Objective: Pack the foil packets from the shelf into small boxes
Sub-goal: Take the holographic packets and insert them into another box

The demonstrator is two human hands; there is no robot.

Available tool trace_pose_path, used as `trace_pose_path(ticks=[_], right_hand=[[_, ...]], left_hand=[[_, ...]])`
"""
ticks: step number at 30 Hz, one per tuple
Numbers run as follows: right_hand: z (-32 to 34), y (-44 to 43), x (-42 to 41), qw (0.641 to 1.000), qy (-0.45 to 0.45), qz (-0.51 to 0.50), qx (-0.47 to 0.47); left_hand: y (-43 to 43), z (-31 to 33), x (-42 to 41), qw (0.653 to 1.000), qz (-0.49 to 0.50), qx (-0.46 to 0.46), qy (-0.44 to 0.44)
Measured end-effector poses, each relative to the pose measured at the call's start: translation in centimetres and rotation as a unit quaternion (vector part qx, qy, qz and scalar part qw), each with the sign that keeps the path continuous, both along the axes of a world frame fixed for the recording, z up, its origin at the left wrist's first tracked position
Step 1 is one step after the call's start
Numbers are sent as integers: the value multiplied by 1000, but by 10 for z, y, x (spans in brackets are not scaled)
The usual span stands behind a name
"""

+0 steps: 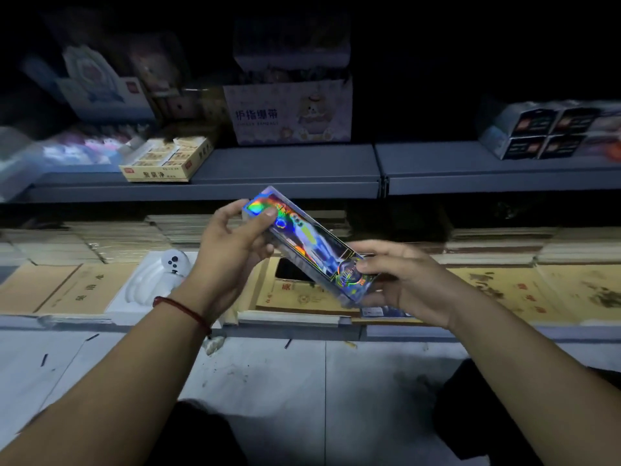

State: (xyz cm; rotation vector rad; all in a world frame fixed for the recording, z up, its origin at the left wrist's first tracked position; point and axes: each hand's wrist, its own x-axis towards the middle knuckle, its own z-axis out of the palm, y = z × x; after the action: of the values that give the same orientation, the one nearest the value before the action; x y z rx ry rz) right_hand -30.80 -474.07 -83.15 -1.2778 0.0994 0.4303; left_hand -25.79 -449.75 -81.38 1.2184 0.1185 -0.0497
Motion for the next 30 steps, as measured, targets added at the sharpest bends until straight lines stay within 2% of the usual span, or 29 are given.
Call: trace_pose_path(ticks=[2,4,6,9,11,15,17,20,25,30], right_hand=[[3,3,-1,998,-23,-37,52],[7,1,0,989,-54,-83,108],[12,-4,-1,981,-90,-128,116],[18,-16,-4,972,-137,-187,49],[25,-29,-5,963,-169,-212,-4],[37,-58,-8,948,-222,-219,-56],[44,-76,-5,939,-242,-227,-93],[55,-101,4,915,-277,-257,-141],[72,-136,28,898,-296,-292,-146],[84,-173,58,868,-323,-351,-138]], left_hand=[[-19,6,-8,999,-22,-9,-24],[-40,9,-19,996,-79,23,-26],[-63,11,-30,986,-148,66,-33],[-95,18,-35,978,-175,88,-73],[-112,24,-31,979,-174,70,-80],[-146,38,-18,969,-208,51,-126],[-165,45,-10,963,-192,79,-174],[-194,56,2,965,-175,79,-181],[-237,70,22,956,-195,66,-211],[-278,85,56,928,-225,119,-271]])
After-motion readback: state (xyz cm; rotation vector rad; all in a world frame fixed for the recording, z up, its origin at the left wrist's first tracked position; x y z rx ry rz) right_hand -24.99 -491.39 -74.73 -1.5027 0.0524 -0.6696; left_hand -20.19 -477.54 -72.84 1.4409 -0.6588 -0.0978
